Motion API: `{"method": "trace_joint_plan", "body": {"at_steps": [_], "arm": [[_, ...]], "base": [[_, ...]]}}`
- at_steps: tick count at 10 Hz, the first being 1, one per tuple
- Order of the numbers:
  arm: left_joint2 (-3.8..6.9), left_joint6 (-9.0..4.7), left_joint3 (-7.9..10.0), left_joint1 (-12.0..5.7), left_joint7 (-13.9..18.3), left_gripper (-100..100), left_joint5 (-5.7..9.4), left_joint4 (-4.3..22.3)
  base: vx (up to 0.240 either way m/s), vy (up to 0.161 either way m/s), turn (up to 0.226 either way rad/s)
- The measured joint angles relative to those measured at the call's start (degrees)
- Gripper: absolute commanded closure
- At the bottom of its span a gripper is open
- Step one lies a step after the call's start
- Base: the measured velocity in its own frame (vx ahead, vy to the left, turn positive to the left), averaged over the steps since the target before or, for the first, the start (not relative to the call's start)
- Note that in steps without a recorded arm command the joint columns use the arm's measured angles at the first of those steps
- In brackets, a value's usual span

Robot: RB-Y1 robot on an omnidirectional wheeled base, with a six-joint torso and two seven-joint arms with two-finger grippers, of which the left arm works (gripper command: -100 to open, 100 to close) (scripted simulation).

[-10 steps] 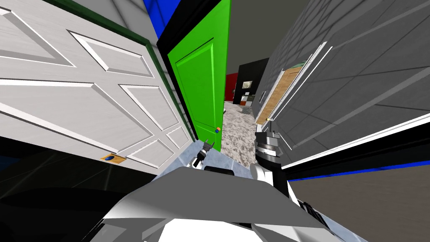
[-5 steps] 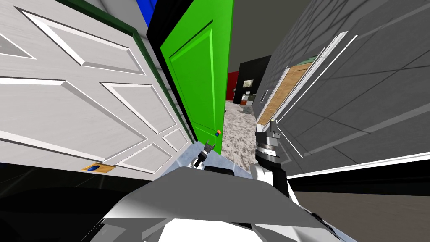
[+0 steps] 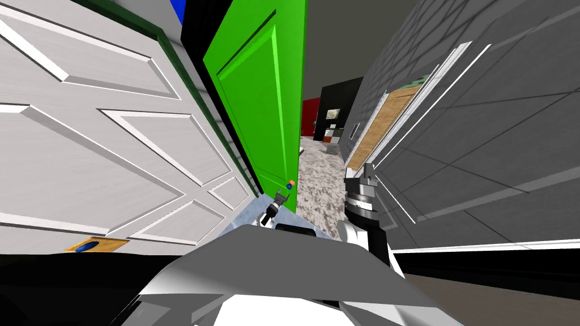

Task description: Push the door open

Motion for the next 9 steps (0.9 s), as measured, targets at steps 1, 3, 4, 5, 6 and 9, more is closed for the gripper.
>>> {"method": "trace_joint_plan", "body": {"at_steps": [1,3,4,5,6,9], "arm": [[-0.15,0.03,0.08,0.02,-0.1,-100,0.04,0.0],[-0.69,0.2,0.2,0.1,-0.3,-100,0.09,-0.1],[-1.15,0.2,0.3,0.11,-0.4,-100,0.14,0.1],[-1.21,0.19,0.31,0.09,-0.4,100,0.14,0.1],[-1.11,0.23,0.38,0.03,-0.4,100,0.17,0.0],[-1.18,0.36,0.34,-0.16,-0.4,100,0.15,0.0]], "base": [[0.208,-0.069,-0.025],[0.172,-0.072,-0.021],[0.078,-0.033,0.001],[-0.008,0.006,0.007],[-0.021,0.015,-0.015],[-0.004,0.003,-0.006]]}}
